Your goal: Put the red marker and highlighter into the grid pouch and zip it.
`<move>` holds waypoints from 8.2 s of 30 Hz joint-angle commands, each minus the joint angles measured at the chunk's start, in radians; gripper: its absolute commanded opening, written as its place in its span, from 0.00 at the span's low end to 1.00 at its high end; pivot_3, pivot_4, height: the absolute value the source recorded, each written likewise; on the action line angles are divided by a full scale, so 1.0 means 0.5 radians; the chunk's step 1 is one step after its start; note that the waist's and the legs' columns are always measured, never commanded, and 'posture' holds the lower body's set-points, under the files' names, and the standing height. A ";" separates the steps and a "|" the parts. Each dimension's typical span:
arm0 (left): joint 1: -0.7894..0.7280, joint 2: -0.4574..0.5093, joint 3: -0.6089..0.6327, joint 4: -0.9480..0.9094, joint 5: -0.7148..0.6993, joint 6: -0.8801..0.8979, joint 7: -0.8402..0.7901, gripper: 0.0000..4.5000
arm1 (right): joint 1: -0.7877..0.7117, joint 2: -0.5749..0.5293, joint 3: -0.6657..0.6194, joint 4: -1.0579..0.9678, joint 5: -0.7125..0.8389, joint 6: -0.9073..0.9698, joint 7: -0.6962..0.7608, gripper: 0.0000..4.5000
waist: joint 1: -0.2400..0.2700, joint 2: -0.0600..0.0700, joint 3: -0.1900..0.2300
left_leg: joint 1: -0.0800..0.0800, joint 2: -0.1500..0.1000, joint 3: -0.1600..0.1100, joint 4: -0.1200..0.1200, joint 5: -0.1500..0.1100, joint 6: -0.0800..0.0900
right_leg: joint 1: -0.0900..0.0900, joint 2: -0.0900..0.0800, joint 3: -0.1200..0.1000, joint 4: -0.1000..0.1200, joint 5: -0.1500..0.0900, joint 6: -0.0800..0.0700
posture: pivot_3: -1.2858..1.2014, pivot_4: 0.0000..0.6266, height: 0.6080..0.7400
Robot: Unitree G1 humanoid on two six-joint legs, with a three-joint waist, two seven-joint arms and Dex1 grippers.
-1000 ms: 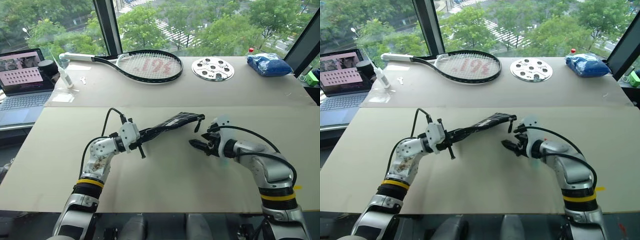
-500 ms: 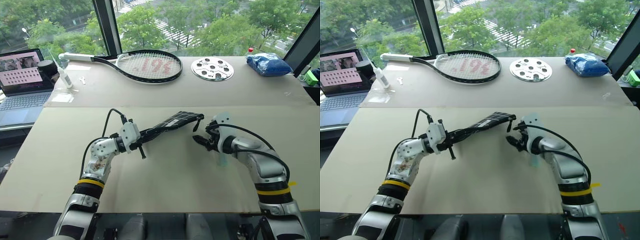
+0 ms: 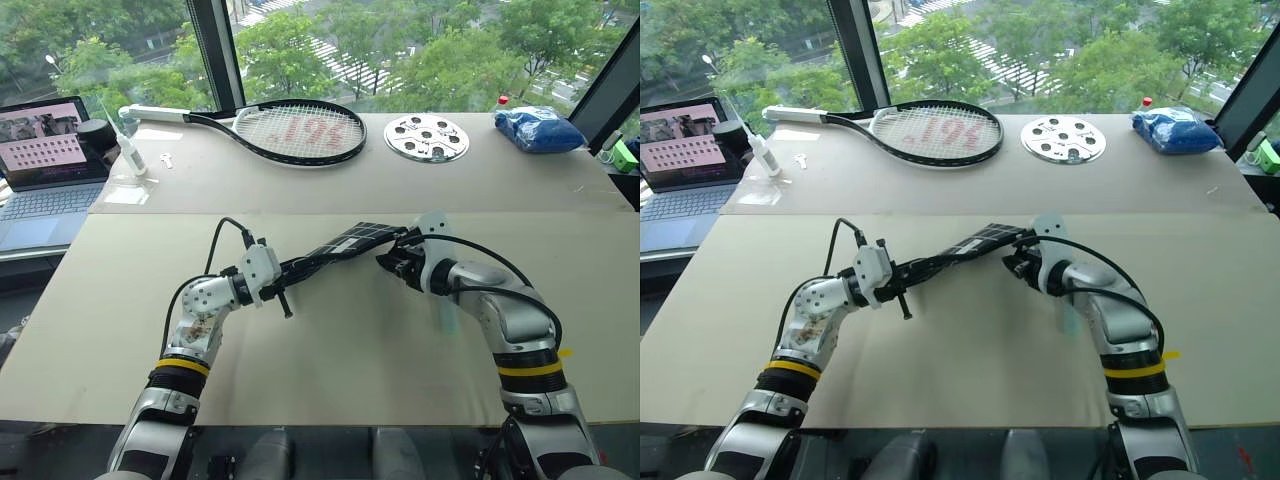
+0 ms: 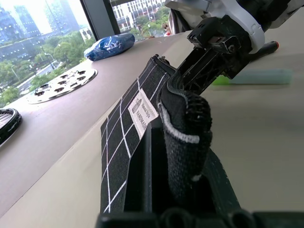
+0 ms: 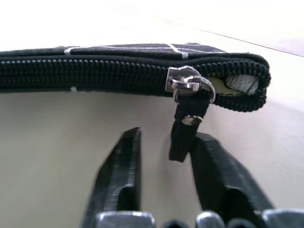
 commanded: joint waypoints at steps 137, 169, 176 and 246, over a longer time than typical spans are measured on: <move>0.106 0.055 0.004 -0.304 -0.207 0.180 -0.236 0.00 | 0.352 -1.233 -0.438 0.667 -0.160 -0.920 0.816 0.11 | 0.050 -0.004 0.000 | 0.007 0.002 0.009 0.004 -0.001 0.003 | 0.017 0.000 0.003 -0.025 0.007 0.004 | 0.52 0.24 1.00; 0.081 0.030 -0.044 -0.291 -0.158 0.115 -0.238 0.00 | 0.158 -1.545 -0.006 -0.569 -0.376 -1.042 1.199 0.11 | 0.056 0.002 0.002 | -0.004 0.003 0.010 0.005 -0.002 0.003 | 0.007 0.000 0.002 -0.025 0.009 0.006 | 0.52 0.24 1.00; 0.087 0.030 -0.043 -0.274 -0.156 0.096 -0.245 0.00 | 0.143 -1.551 -0.028 -0.539 -0.373 -1.058 1.226 0.11 | 0.056 0.002 0.002 | -0.003 0.003 0.010 0.005 -0.002 0.003 | 0.007 0.000 0.002 -0.025 0.009 0.006 | 0.52 0.24 1.00; 0.103 0.022 -0.046 -0.233 -0.190 0.059 -0.260 0.00 | -0.021 -1.015 -0.467 -0.229 0.160 -0.789 1.314 0.61 | 0.060 0.002 0.002 | -0.005 0.004 0.009 0.003 0.000 0.000 | 0.007 0.002 0.002 -0.025 0.011 0.004 | 0.52 0.24 1.00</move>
